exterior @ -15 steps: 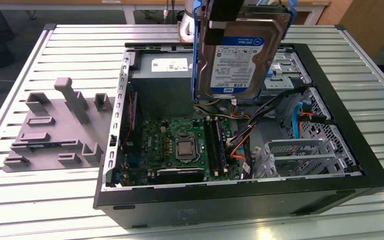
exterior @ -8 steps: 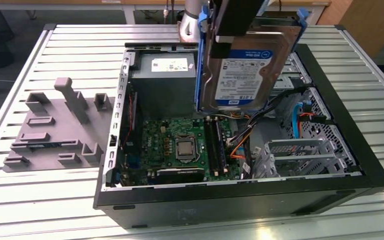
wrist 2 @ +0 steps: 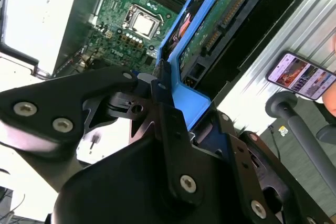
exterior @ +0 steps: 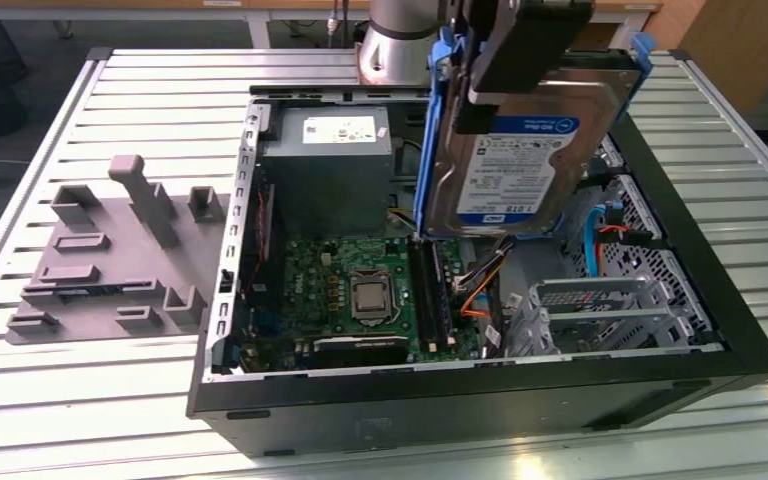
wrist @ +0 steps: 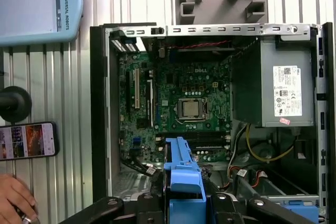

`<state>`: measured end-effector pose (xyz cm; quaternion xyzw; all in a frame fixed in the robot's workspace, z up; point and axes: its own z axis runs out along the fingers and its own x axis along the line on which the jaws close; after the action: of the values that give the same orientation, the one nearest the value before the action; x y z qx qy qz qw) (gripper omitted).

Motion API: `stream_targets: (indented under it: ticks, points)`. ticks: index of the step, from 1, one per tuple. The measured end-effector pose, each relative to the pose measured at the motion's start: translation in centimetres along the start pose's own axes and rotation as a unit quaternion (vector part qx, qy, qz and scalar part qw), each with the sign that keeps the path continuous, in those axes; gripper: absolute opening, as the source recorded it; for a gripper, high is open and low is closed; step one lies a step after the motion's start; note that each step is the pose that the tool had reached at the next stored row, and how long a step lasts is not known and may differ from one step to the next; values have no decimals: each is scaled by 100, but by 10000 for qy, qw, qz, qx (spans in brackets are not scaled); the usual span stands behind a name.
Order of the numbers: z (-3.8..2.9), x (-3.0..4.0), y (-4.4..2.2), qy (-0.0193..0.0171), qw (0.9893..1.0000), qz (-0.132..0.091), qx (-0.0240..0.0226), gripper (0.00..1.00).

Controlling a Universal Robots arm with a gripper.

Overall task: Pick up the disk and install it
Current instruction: 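Insert the disk into the insertion slot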

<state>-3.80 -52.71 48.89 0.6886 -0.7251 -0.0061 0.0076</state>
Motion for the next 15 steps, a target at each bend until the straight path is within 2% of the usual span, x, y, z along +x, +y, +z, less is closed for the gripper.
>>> stream_targets:
  ticks: [8, 15]
  points:
    - [32, 170, -60, 0, 10000, 0, 0, 36]
    - [37, 183, -78, 0, 10000, -3, 0, 36]
